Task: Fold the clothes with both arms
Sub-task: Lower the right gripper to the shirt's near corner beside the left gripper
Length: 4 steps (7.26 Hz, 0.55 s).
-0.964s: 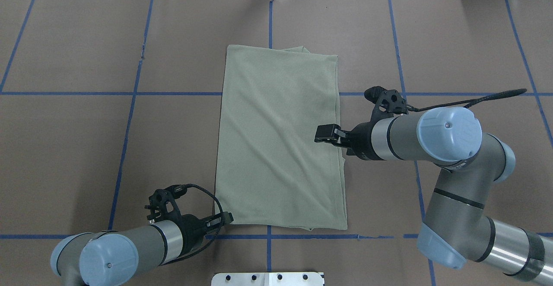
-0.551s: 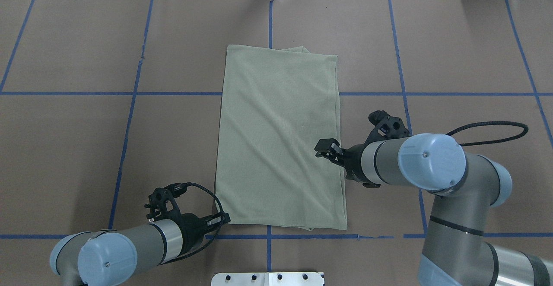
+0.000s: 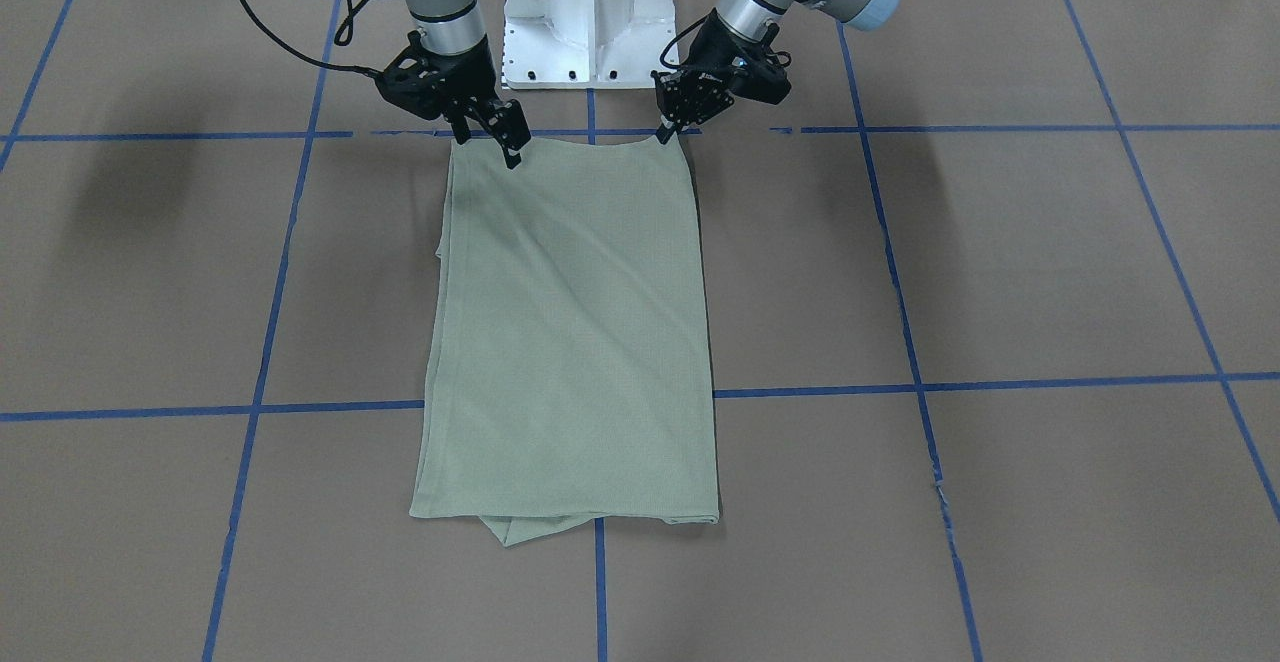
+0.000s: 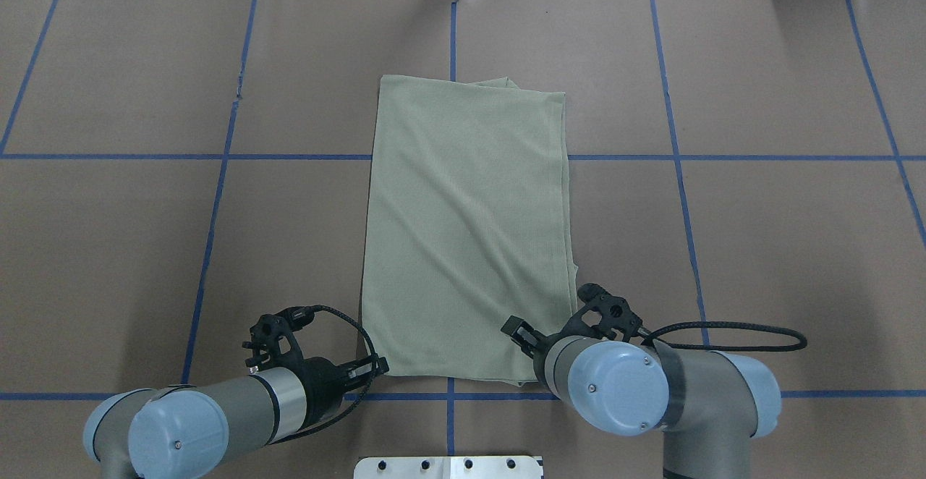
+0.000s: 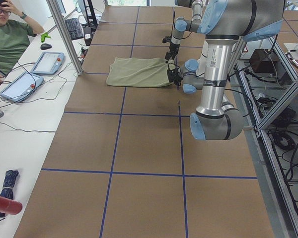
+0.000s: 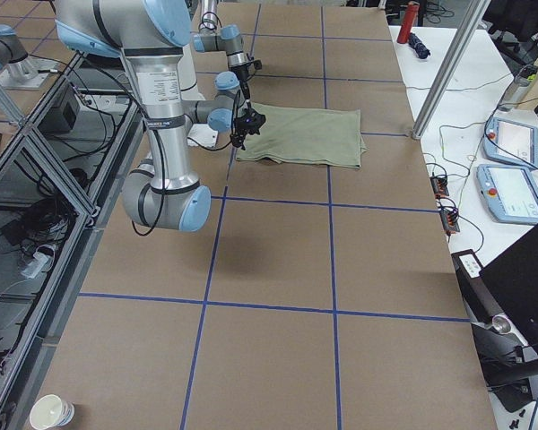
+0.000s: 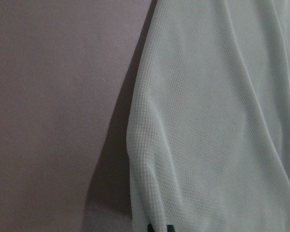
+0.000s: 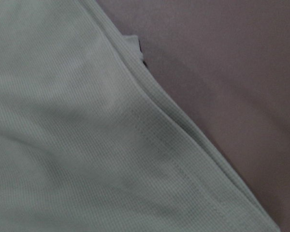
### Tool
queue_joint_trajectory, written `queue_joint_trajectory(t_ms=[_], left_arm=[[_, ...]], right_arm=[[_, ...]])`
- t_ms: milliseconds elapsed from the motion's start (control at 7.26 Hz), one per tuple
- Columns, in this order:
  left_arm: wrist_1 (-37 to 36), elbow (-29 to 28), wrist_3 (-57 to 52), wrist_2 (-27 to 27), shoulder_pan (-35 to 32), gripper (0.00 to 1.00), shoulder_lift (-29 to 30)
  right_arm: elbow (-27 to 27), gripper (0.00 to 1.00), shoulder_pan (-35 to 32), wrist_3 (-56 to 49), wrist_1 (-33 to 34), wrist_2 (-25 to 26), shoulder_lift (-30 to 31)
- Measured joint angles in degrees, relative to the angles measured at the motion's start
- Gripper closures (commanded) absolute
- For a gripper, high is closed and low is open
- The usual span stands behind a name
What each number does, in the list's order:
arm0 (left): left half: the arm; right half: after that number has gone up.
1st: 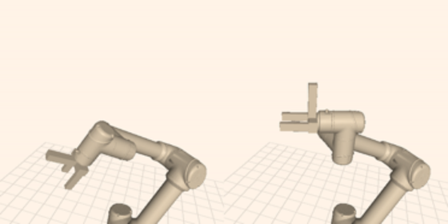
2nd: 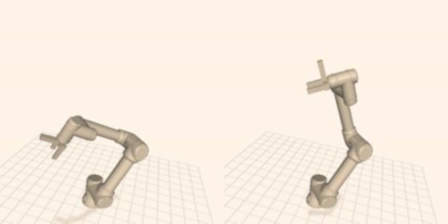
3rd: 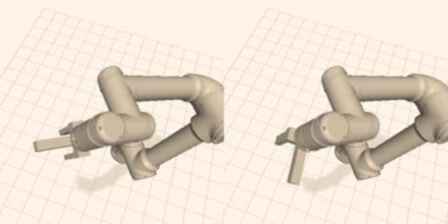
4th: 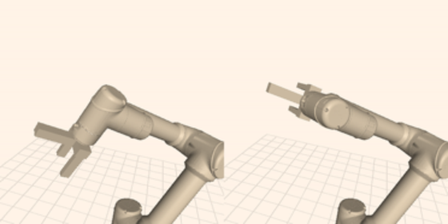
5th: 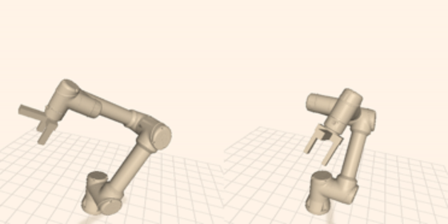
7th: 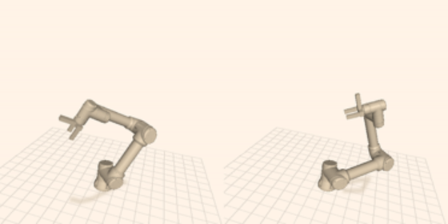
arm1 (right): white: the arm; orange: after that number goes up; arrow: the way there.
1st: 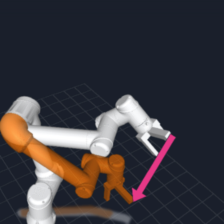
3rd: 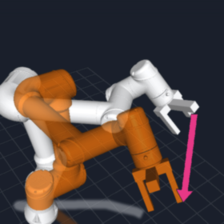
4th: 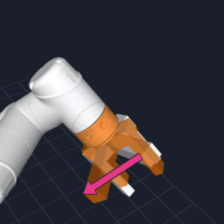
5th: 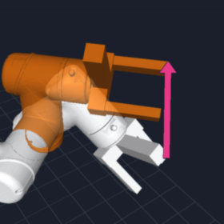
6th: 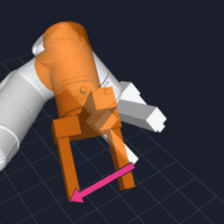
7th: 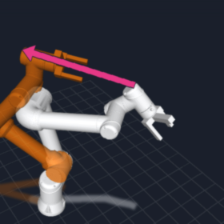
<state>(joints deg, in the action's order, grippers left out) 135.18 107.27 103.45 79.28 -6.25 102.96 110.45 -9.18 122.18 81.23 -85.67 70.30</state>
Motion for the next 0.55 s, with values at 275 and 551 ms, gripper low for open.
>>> queue_joint_trajectory(t_ms=[275, 551], left_arm=[[0.00, 0.33, 0.00, 0.00, -0.01, 1.00, -0.26], [0.00, 0.39, 0.00, 0.00, -0.01, 1.00, -0.45]], right_arm=[[-2.02, 0.08, 1.08, 0.54, 0.24, 0.19, -1.27], [-1.71, 0.84, 0.80, 0.62, 0.34, 0.20, -1.60]])
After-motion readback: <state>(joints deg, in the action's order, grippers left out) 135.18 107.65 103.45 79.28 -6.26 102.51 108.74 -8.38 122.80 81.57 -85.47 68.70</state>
